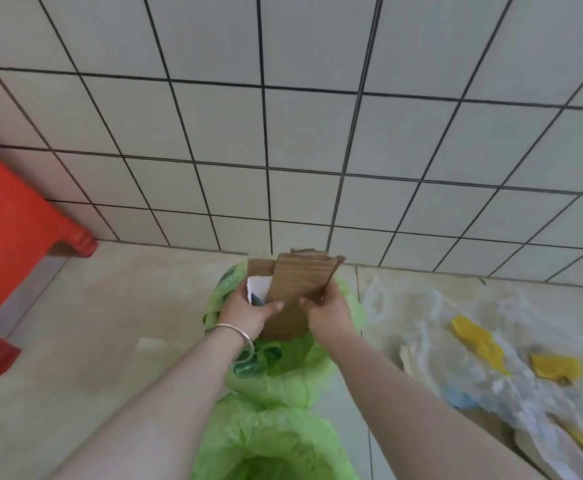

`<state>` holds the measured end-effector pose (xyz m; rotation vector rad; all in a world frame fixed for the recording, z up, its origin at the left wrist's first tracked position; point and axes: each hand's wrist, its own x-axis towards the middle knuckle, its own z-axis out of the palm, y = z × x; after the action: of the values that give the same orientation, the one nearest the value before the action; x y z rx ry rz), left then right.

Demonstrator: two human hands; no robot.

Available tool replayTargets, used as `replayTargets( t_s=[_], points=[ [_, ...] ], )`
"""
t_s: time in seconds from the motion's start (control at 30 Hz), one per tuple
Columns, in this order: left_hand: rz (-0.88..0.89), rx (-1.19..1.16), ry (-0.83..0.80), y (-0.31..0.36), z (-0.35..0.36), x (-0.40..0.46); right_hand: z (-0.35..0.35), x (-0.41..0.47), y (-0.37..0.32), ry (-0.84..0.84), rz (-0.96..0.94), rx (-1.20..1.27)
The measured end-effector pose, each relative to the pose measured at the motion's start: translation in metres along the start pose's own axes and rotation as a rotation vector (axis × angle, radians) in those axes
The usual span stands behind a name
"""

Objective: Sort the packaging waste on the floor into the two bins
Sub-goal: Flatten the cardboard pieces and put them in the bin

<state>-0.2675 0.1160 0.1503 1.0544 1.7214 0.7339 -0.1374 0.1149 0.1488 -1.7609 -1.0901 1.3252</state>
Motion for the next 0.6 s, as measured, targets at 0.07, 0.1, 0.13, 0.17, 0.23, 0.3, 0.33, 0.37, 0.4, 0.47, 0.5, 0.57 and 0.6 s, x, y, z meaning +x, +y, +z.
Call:
replayTargets(
  t_s=[0.07,0.1,0.13,0.17,0.23,0.3,0.33,0.37,0.4,0.47,0.5,0.57,0.6],
  points=[
    [-0.078,-0.012,-0.033,-0.021,0.008,0.016,0.013,0.007,0.016,0.002,0.070,-0.069],
    [-0.111,-0.027,-0.053,-0.032,0.012,0.024,0.019,0.012,0.022,-0.003,0.111,-0.102],
    [-0.141,-0.016,-0.087,-0.039,0.016,0.031,0.024,0.017,0.026,-0.011,0.156,-0.130],
    [-0.178,0.019,-0.130,-0.049,0.022,0.040,0.030,0.024,0.034,-0.019,0.212,-0.155],
    [-0.263,0.067,-0.151,-0.058,0.029,0.051,0.035,0.032,0.039,-0.041,0.302,-0.214],
    [-0.357,0.041,-0.105,-0.060,0.035,0.057,0.038,0.035,0.040,-0.083,0.346,-0.265],
    [-0.406,0.056,-0.079,-0.059,0.039,0.060,0.039,0.038,0.040,-0.100,0.363,-0.289],
    [-0.436,0.082,-0.056,-0.061,0.042,0.066,0.041,0.041,0.040,-0.113,0.364,-0.322],
    [-0.468,0.105,-0.036,-0.061,0.045,0.069,0.043,0.041,0.037,-0.119,0.363,-0.337],
    [-0.499,0.115,-0.014,-0.062,0.051,0.073,0.044,0.044,0.036,-0.075,0.401,-0.238],
    [-0.510,0.103,0.006,-0.064,0.054,0.077,0.043,0.040,0.032,-0.076,0.379,-0.227],
    [-0.532,0.091,0.025,-0.068,0.060,0.085,0.040,0.033,0.019,-0.130,0.355,-0.266],
    [-0.539,0.081,0.058,-0.067,0.063,0.087,0.036,0.027,0.014,-0.141,0.338,-0.261]
  ],
)
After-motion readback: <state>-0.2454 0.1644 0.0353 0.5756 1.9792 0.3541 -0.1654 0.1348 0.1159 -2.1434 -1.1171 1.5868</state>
